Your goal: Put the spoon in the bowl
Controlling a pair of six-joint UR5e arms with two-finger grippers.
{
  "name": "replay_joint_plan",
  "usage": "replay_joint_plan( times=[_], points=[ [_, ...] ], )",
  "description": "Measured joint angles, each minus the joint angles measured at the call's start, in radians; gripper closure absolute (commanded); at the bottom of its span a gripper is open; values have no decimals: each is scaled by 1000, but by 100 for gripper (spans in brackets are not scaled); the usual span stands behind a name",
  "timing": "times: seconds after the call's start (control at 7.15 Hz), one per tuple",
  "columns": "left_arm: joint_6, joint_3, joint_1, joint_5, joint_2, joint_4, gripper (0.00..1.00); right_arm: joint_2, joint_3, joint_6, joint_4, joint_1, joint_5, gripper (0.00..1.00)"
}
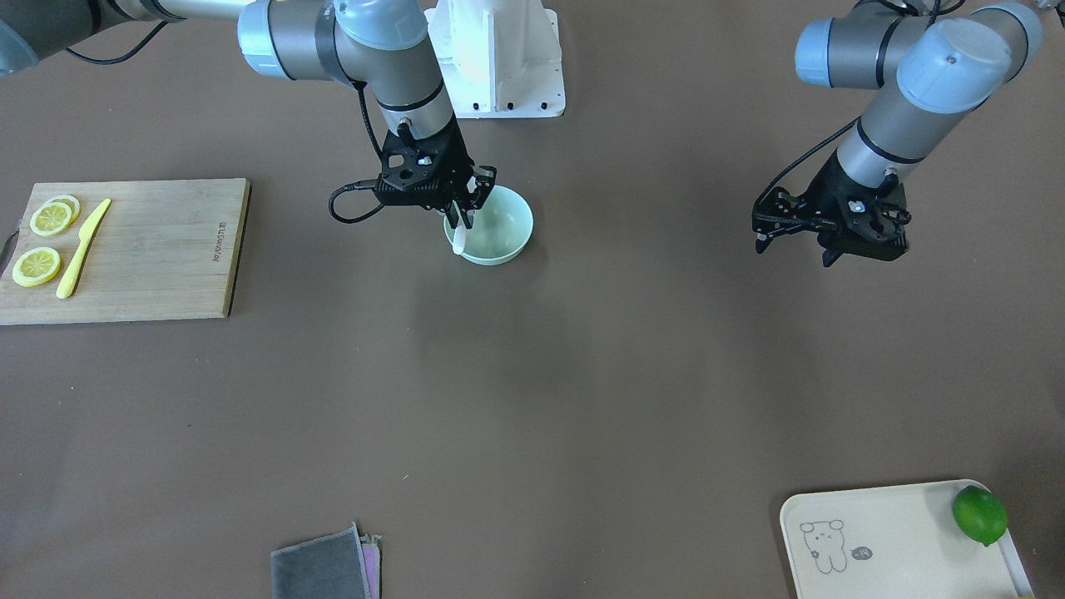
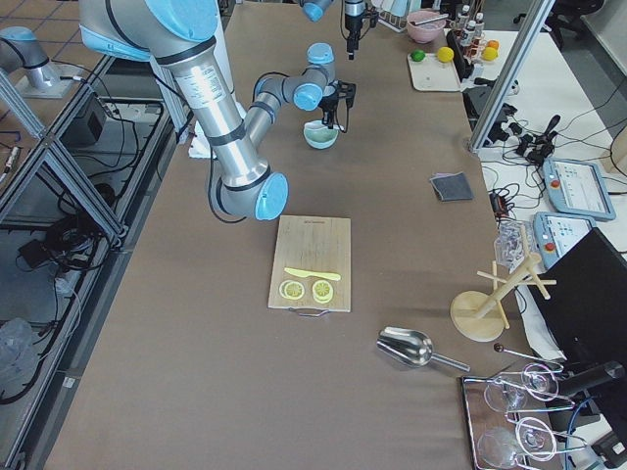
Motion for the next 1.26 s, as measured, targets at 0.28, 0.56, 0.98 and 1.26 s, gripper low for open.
replay_joint_plan(
  times=[0.28, 0.56, 0.98, 1.26],
  points=[
    [-3, 15, 1, 0, -1, -29, 3, 30, -45, 30, 3, -7, -34, 53],
    [-4, 23, 1, 0, -1, -41, 3, 52, -86, 37, 9, -8, -41, 0],
    [-4, 24, 2, 1, 0, -44, 2, 32, -55, 26, 3, 4, -33, 0],
    [23, 20, -10, 2, 14, -40, 3, -83, 63, -31, -14, 80, 48, 0]
  ],
)
